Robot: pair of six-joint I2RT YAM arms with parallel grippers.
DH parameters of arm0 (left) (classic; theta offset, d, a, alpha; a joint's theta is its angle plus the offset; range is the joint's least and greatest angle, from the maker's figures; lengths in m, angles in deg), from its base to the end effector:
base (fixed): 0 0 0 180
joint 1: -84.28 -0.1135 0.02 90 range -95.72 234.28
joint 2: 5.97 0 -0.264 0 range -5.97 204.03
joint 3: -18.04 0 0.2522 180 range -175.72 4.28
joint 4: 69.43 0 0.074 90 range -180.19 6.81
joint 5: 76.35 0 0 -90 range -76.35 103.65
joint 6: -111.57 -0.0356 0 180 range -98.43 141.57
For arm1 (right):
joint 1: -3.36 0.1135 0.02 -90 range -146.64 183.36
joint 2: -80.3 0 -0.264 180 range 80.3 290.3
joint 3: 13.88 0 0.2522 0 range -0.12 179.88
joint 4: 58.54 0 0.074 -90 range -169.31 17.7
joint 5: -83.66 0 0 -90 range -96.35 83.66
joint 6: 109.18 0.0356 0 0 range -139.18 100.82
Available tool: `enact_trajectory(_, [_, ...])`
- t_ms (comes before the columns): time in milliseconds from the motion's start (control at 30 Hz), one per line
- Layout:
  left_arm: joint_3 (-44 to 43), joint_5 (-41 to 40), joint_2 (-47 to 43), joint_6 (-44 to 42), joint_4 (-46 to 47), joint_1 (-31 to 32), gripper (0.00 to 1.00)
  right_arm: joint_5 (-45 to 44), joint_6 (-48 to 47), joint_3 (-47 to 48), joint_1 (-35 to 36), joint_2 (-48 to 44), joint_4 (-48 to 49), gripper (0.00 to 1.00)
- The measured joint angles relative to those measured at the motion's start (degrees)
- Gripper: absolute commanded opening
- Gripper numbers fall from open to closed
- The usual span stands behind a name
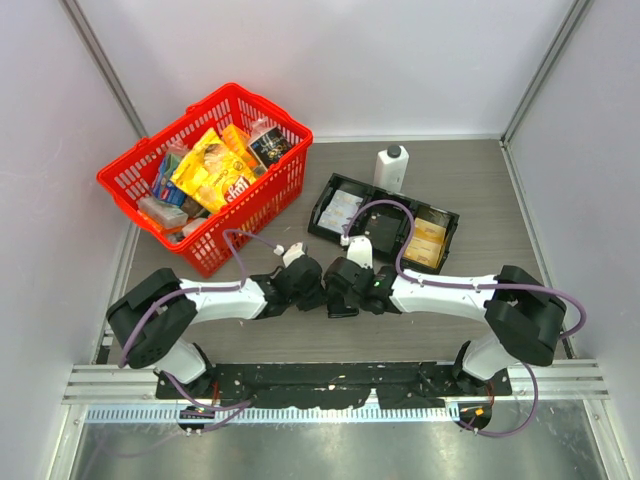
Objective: Take the credit cards out of the card holder
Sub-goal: Open the card holder at the center of the board.
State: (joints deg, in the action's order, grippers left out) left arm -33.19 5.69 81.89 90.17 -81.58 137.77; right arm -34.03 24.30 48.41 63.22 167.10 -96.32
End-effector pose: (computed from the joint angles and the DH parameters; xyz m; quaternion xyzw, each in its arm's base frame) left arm 0.1732 -0.2258 0.1447 -0.1470 0.9224 -0.2758 0.2268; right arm 0.1568 0.2371 0.1790 -0.0776 0.9412 0.0383 0.3265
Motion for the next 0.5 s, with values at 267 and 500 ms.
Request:
enact_trajectory(267, [-0.04,-1.36,-0.11,0.31,-0.17,0.87,0.00,2.78,-1.29,-0.11,0.02,-0.39,3.45,0.34])
enact_trajectory(500, [-0.07,-1.53,-0.20,1.49,-0.68,0.94,0.00,1.84,-1.22,0.55,-0.87,2.27,4.42,0.36])
